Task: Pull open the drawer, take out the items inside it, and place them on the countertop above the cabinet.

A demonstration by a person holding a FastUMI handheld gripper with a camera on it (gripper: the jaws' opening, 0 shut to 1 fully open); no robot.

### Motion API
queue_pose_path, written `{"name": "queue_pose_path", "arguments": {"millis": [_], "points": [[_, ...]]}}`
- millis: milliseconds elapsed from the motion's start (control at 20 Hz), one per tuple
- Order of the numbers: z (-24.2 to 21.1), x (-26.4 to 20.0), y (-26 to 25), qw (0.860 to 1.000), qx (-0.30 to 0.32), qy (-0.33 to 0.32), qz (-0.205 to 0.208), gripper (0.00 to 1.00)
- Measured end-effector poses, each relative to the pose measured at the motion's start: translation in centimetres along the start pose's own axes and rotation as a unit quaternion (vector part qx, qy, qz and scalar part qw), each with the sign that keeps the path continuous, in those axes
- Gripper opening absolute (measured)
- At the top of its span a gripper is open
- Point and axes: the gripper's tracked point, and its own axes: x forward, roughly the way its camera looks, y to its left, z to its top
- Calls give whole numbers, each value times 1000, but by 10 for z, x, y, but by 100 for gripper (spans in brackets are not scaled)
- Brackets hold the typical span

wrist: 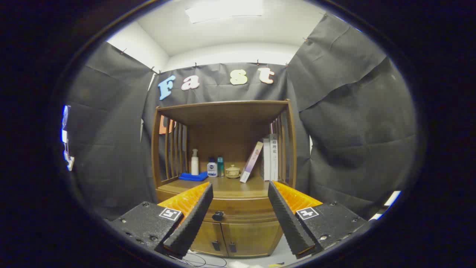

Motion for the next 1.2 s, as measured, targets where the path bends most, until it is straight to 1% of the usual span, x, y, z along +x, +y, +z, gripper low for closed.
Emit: {"name": "queue_pose_path", "arguments": {"millis": [100,200,350,500,700,850,1100,1200], "points": [[-5,-2,3,1000,-20,5,-6,97],[-3,-5,10,1000,-25,4,-5,97],[5,-15,21,1000,-9,-5,2,97],[6,-19,18,1000,-12,-8,-19,97],[3,-20,27,1000,-13,-3,-10,97],[0,-19,26,1000,-4,3,-12,97],[-1,-20,31,999,16,-18,-24,97],[-7,-18,38,1000,18,-18,-15,97]]}}
